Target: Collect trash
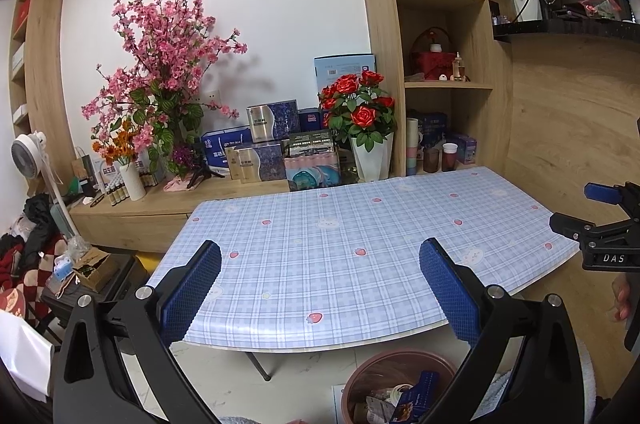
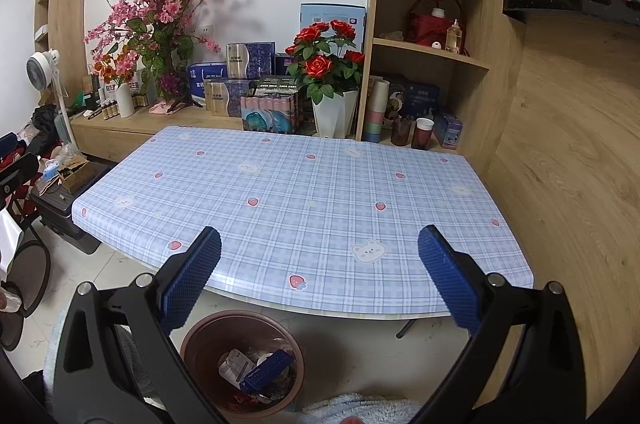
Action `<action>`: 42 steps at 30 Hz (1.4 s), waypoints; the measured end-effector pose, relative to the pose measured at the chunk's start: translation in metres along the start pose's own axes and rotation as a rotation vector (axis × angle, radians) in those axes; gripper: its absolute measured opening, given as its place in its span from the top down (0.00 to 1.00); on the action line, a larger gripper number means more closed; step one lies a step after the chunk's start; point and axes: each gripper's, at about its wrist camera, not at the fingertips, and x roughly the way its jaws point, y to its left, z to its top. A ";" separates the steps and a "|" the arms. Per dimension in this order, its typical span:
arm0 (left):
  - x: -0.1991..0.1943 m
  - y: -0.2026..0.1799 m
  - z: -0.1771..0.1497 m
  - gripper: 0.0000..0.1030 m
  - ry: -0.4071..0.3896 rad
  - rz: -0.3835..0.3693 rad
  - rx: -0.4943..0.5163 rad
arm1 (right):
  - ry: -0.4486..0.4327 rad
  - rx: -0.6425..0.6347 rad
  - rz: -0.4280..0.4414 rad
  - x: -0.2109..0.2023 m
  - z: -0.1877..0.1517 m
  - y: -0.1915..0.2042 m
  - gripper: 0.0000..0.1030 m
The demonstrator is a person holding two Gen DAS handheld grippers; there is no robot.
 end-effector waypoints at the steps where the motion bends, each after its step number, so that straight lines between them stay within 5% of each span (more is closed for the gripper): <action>1: 0.000 0.000 0.000 0.06 0.000 0.000 0.000 | 0.000 0.000 -0.001 0.000 0.000 0.000 0.06; 42: 0.003 0.012 -0.009 0.06 0.018 0.017 0.014 | 0.018 -0.005 -0.002 0.007 -0.007 -0.003 0.06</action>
